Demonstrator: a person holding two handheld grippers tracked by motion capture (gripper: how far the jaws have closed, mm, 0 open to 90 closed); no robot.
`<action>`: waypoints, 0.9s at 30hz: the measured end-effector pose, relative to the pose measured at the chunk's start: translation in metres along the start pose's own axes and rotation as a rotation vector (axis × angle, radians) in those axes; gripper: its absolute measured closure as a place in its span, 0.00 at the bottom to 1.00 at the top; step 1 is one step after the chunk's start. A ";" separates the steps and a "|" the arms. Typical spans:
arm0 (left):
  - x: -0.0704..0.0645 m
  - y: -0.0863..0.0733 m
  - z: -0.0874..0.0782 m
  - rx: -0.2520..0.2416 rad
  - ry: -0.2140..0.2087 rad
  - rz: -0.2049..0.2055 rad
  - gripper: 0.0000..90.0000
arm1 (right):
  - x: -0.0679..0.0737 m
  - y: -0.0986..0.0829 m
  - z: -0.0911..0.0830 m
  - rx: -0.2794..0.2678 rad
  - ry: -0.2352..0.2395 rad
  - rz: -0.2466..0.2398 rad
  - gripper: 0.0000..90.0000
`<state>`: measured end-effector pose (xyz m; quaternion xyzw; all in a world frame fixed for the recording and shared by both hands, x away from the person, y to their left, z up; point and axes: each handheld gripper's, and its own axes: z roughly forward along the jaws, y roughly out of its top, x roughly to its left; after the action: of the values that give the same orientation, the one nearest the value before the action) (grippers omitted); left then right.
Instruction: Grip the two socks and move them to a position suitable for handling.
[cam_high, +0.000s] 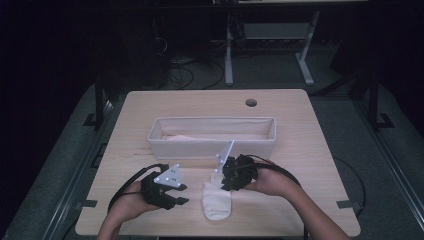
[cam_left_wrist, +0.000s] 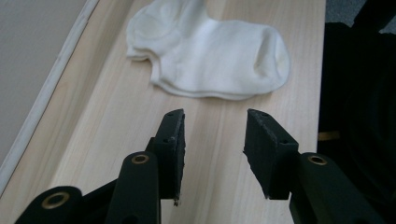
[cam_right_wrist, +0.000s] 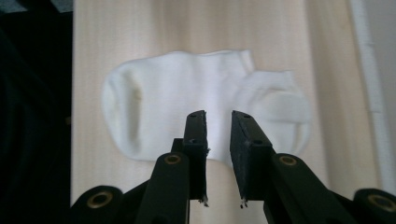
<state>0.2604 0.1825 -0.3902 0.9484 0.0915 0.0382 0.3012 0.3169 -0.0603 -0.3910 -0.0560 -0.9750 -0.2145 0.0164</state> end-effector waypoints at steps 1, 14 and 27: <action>-0.001 0.002 0.001 0.004 -0.003 0.007 0.64 | -0.004 0.000 0.000 -0.011 0.004 0.003 0.85; -0.009 0.030 0.027 0.018 -0.074 0.064 0.69 | -0.041 0.011 0.010 0.017 0.005 0.017 0.82; -0.016 0.043 0.059 0.046 -0.131 0.097 0.74 | -0.056 0.006 0.033 0.059 0.024 0.041 0.77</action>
<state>0.2585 0.1116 -0.4136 0.9589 0.0262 -0.0113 0.2824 0.3731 -0.0467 -0.4217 -0.0729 -0.9792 -0.1860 0.0340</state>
